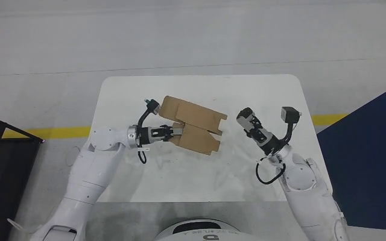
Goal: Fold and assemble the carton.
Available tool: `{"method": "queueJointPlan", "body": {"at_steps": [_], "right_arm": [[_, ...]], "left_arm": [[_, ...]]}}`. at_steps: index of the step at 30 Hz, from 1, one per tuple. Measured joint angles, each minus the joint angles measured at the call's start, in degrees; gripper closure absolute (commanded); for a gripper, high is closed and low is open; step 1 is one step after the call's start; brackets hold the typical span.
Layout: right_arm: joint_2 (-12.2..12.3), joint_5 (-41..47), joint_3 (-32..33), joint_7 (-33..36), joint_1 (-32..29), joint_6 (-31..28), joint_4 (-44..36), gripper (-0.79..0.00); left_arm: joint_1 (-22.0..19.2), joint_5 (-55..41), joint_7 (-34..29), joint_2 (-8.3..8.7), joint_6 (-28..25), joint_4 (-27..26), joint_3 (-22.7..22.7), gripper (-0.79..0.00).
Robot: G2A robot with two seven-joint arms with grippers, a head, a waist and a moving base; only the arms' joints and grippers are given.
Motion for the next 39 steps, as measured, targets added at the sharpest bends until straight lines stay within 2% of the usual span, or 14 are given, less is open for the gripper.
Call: {"method": "queueJointPlan", "body": {"at_steps": [7, 13, 16, 23, 39], "right_arm": [[-0.2, -8.1, -5.4, 4.1, 6.6, 4.8, -0.4, -0.785], [-0.3, -9.4, -10.6, 11.0, 12.8, 6.7, 2.8, -0.785], [-0.2, -7.3, -12.3, 14.7, 14.1, 7.1, 3.1, -0.785], [0.5, 0.2, -12.3, 21.2, 13.3, 6.7, 0.7, -0.785], [1.7, 9.8, -13.0, 23.3, 8.0, 2.9, -6.6, -0.785]], "left_arm": [[1.2, -1.1, -4.4, 0.80, -2.3, -2.2, -1.1, 0.000], [2.1, -0.7, -8.3, 1.57, -4.6, -3.8, -1.9, 0.000], [2.6, -0.2, -7.9, 1.86, -5.0, -4.2, -2.4, 0.000], [2.6, -0.7, -2.7, 2.10, -2.8, -3.2, -3.1, 0.000], [0.1, -0.6, 3.0, 2.04, 2.3, 0.0, -0.8, 0.000]]}}
